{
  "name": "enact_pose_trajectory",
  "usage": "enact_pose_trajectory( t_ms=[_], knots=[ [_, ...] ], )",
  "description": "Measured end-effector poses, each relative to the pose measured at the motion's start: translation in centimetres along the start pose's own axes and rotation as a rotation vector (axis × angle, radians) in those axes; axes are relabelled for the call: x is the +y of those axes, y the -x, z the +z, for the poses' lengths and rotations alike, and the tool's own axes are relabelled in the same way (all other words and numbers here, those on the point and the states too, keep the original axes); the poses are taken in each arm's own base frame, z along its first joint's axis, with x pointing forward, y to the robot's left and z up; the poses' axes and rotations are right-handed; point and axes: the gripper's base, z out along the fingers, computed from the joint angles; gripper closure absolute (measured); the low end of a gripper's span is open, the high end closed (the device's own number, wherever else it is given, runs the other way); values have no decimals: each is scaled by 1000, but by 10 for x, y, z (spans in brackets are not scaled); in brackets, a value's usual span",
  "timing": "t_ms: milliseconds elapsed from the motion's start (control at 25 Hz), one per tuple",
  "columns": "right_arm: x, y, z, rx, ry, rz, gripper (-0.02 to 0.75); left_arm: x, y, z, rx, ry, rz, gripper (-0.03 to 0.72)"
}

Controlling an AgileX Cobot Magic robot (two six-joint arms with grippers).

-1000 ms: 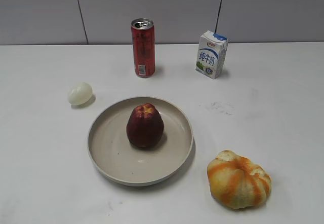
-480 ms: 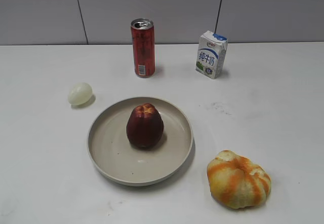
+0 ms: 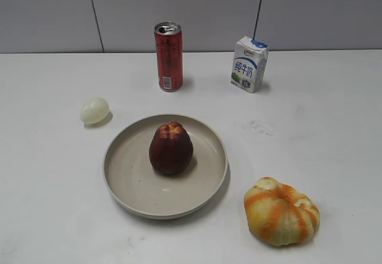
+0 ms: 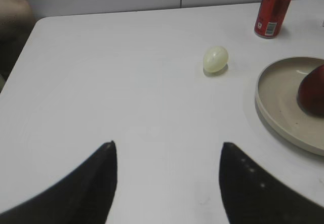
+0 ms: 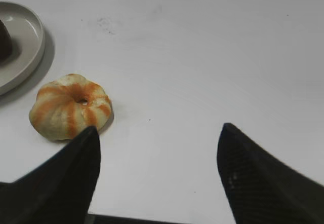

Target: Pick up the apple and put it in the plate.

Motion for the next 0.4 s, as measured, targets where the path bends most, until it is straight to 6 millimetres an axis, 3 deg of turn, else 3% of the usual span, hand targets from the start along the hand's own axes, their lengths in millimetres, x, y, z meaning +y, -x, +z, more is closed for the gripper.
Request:
enact_pose_trajectory(
  t_ms=[400],
  knots=[
    [-1, -5, -8, -62, 3, 2, 166, 0, 0, 0, 0, 0, 0, 201]
  ],
)
